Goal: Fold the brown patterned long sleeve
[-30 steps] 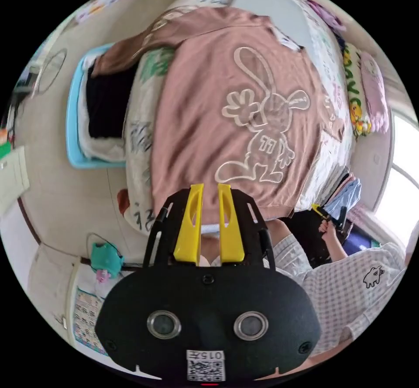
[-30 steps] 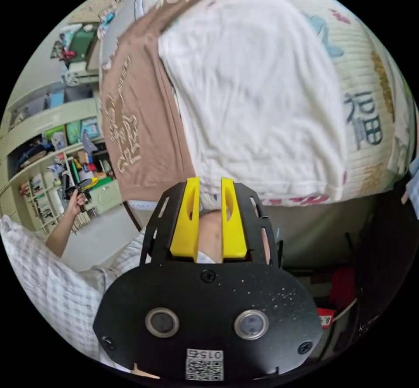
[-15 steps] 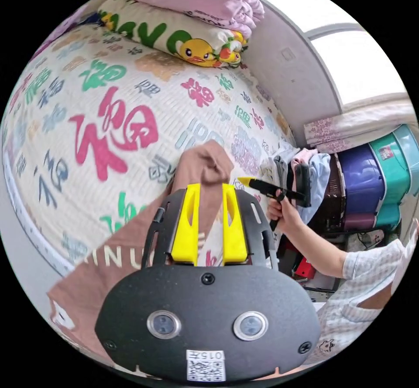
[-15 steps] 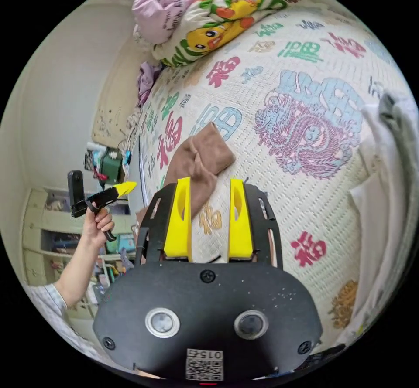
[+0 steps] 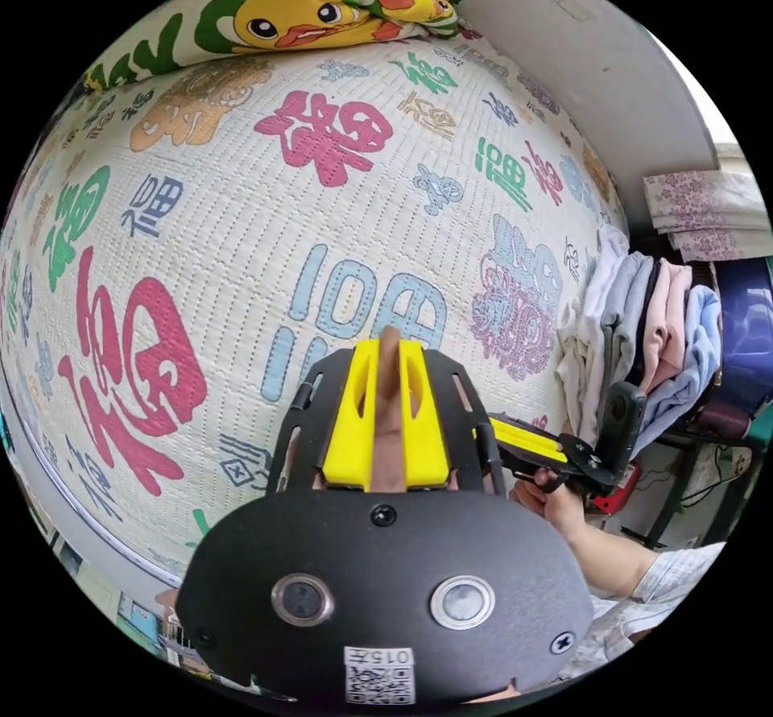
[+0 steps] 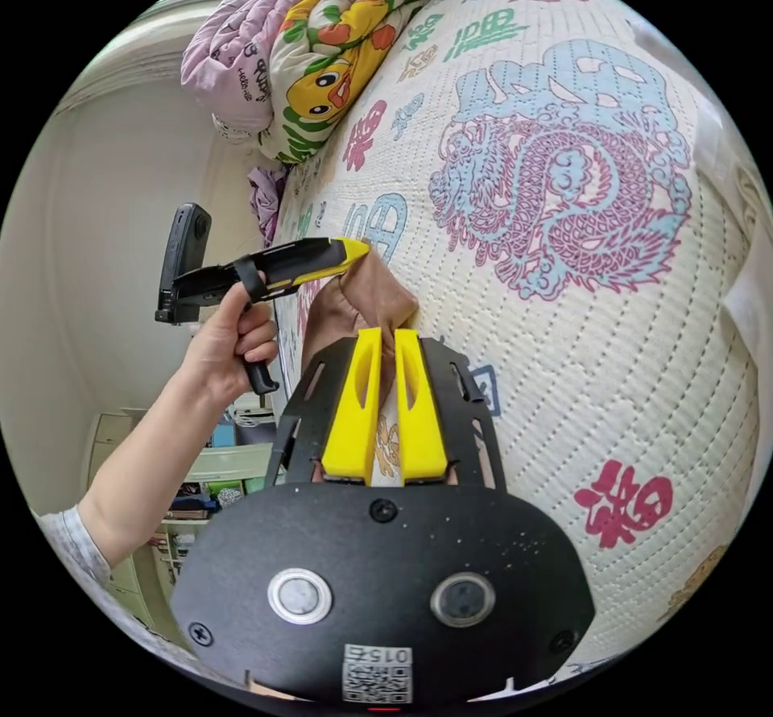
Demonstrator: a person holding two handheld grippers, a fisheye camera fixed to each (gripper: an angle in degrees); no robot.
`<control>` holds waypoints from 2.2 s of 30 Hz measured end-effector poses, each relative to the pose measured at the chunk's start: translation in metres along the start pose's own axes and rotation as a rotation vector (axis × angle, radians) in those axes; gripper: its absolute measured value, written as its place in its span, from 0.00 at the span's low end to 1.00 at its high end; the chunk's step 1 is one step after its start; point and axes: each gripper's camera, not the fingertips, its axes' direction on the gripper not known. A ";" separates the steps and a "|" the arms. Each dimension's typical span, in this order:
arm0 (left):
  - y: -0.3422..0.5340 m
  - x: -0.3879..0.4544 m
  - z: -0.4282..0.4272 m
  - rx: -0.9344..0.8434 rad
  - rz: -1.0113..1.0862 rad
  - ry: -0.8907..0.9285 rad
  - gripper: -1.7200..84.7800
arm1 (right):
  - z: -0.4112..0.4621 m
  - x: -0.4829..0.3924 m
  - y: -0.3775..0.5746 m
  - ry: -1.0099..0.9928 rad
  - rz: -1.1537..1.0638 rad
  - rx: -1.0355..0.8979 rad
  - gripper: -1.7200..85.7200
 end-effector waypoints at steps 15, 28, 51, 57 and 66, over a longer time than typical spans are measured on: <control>0.326 -0.058 -0.193 0.828 -0.148 0.297 0.02 | -0.012 -0.179 0.332 -0.202 -0.788 -0.037 0.03; 0.753 -0.062 -0.162 0.839 -0.900 0.232 0.02 | 0.180 -0.143 0.849 -0.156 -1.178 -0.770 0.03; 0.795 -0.144 -0.215 0.671 -0.824 0.248 0.13 | 0.221 0.197 0.670 0.199 -0.534 -0.583 0.14; 0.669 -0.226 -0.257 0.734 -0.702 0.314 0.15 | 0.244 0.269 0.587 0.167 -0.419 -0.550 0.16; 0.539 -0.277 -0.262 0.539 -0.738 0.149 0.13 | 0.200 0.352 0.480 0.000 -0.305 -0.481 0.06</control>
